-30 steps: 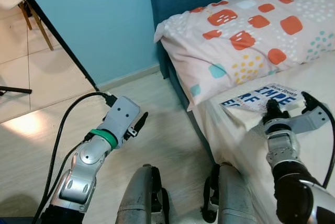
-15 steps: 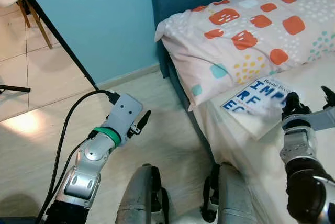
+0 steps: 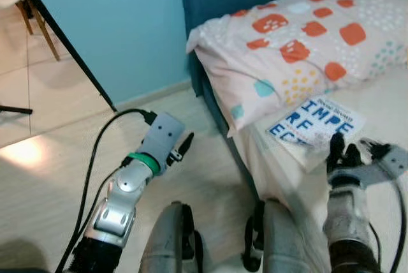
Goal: Clean up the room
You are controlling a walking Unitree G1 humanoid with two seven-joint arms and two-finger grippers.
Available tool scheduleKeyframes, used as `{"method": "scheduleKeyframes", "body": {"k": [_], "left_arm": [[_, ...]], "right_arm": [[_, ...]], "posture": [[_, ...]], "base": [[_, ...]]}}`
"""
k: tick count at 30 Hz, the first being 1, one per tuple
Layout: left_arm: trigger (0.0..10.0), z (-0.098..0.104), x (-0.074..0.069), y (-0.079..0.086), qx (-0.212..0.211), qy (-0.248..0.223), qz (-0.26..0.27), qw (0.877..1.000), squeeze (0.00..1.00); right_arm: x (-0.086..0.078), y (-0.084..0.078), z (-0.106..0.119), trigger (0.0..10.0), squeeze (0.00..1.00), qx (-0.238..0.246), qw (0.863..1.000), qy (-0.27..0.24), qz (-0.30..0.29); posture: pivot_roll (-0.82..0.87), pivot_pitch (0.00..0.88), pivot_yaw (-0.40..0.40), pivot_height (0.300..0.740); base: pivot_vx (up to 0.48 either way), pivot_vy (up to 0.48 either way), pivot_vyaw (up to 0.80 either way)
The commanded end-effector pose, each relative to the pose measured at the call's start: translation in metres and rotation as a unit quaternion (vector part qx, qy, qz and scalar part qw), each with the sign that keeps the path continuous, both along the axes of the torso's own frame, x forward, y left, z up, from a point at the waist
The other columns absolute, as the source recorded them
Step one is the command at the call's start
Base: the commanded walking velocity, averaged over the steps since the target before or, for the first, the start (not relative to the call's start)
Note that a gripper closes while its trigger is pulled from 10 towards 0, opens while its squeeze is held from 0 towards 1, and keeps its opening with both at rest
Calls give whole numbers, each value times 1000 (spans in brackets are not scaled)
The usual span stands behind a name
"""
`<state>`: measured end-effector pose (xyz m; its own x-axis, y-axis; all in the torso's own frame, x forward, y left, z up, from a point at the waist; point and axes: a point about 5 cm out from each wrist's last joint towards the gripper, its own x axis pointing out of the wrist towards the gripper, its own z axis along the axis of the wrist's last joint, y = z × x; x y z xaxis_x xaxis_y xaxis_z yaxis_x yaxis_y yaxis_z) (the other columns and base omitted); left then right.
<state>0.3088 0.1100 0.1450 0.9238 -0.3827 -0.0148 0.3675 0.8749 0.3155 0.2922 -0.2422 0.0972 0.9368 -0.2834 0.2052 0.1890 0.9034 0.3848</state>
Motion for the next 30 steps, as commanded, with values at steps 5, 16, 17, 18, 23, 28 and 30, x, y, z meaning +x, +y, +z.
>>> {"method": "scheduleKeyframes", "body": {"k": [5, 16, 17, 18, 23, 28, 30], "left_arm": [[10000, -1, 4, 0, -64, 10, 13, 998, 0], [10000, -7, 7, -2, -108, 33, 25, 993, 0], [10000, -7, 7, -2, -108, 33, 25, 993, 0], [10000, -8, 7, -2, -108, 35, 27, 993, 0], [10000, -12, 7, -1, -109, 39, 34, 993, 0], [10000, -13, 10, 0, -104, 40, 43, 993, 0], [10000, -14, 10, 0, -103, 40, 45, 993, 0]], "right_arm": [[-3, 40, 33, 10000, 0, -105, 991, -59, 53], [1, 73, 41, 10000, 0, -144, 981, -55, 115], [1, 73, 41, 10000, 0, -144, 981, -55, 115], [0, 75, 41, 10000, 0, -145, 981, -51, 117], [0, 78, 39, 10000, 0, -141, 982, -43, 117], [0, 81, 36, 10000, 0, -139, 983, -35, 119], [0, 81, 36, 10000, 0, -138, 983, -32, 119]], "posture": [[-56, 143, 89, 621], [-47, 83, 63, 664], [-47, 83, 63, 664], [-47, 80, 61, 669], [-45, 76, 59, 688], [-43, 78, 61, 707], [-43, 78, 62, 712]], "base": [[0, 0, 0], [0, 0, 0], [0, 0, 0], [0, 0, 0], [0, 0, 0], [0, 0, 0], [0, 0, 0]]}}
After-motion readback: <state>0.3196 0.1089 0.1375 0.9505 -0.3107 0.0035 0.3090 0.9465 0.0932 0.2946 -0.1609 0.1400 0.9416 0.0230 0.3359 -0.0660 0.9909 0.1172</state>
